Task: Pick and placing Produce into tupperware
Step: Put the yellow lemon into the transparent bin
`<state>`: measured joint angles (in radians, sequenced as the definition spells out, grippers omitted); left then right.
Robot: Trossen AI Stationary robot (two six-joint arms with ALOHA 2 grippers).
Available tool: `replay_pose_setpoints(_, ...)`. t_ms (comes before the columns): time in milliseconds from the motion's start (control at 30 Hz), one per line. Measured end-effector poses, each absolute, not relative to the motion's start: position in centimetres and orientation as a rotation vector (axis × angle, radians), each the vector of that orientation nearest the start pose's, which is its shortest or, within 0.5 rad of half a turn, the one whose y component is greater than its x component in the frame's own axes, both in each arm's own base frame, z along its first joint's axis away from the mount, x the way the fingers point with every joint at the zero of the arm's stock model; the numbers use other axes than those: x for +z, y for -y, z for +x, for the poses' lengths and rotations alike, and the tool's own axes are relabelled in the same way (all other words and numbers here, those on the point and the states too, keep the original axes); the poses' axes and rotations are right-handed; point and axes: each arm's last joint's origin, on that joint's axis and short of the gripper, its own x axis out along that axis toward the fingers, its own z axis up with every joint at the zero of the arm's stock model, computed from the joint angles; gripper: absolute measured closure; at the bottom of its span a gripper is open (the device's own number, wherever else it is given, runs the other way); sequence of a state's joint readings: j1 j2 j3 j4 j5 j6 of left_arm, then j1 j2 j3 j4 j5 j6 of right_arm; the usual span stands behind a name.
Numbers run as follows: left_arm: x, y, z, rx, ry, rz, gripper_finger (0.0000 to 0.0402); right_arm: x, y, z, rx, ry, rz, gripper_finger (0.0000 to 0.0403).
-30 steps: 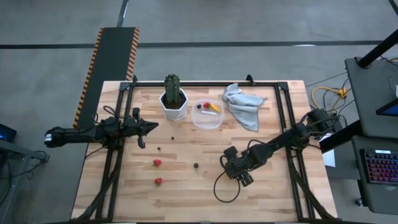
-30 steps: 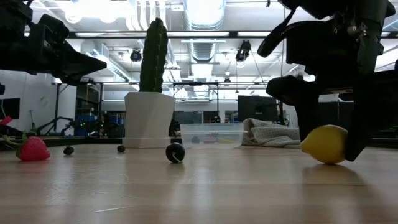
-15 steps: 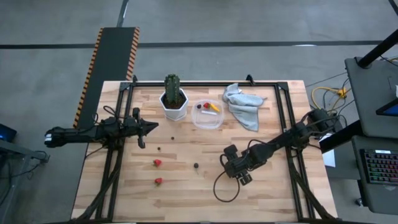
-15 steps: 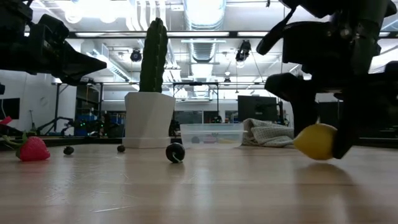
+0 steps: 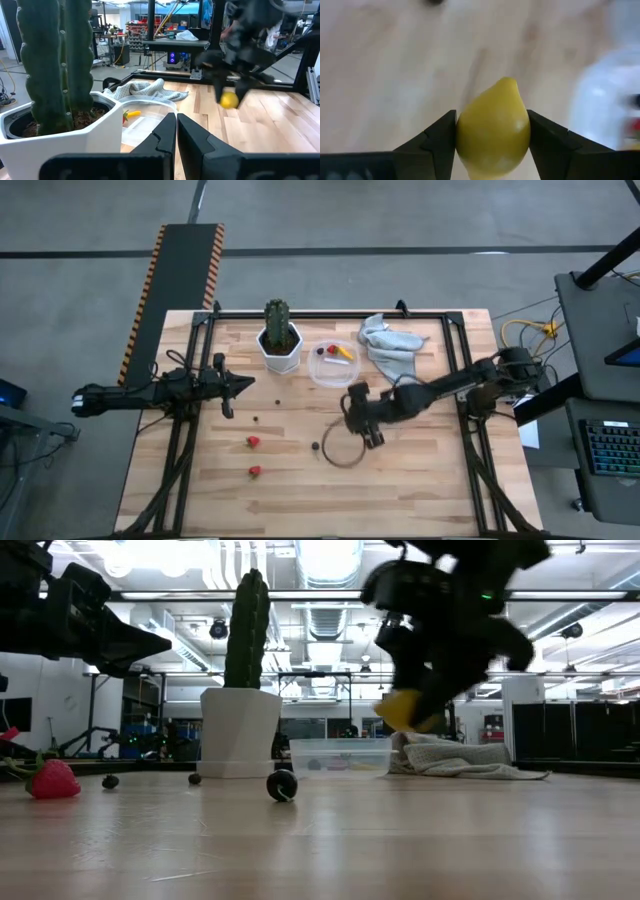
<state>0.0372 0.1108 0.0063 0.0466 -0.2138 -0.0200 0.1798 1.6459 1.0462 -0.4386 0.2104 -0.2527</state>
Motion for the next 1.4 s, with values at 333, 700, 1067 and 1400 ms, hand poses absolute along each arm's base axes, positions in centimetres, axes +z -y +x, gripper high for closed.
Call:
replay_pose_setpoints(333,16.3,-1.0,10.3,0.253,-0.036,-0.016,0.0402,25.7,5.0,33.6,-0.005,-0.848,-0.331,0.0206)
replay_pose_setpoints(700,16.3,-1.0,10.3,0.252,-0.033,-0.015,0.0402,23.6,13.5,35.0,-0.047,-0.864,-0.118,0.0206)
replay_pose_setpoints(1067,16.3,-1.0,10.4,0.251,-0.037,-0.015,0.0402,18.7,16.0,38.9,-0.003,-0.990,-0.053,0.0206)
replay_pose_setpoints(1400,16.3,-1.0,10.4,0.248,-0.039,-0.015,0.0402,17.4,17.0,39.9,0.021,-1.029,-0.025,0.0206)
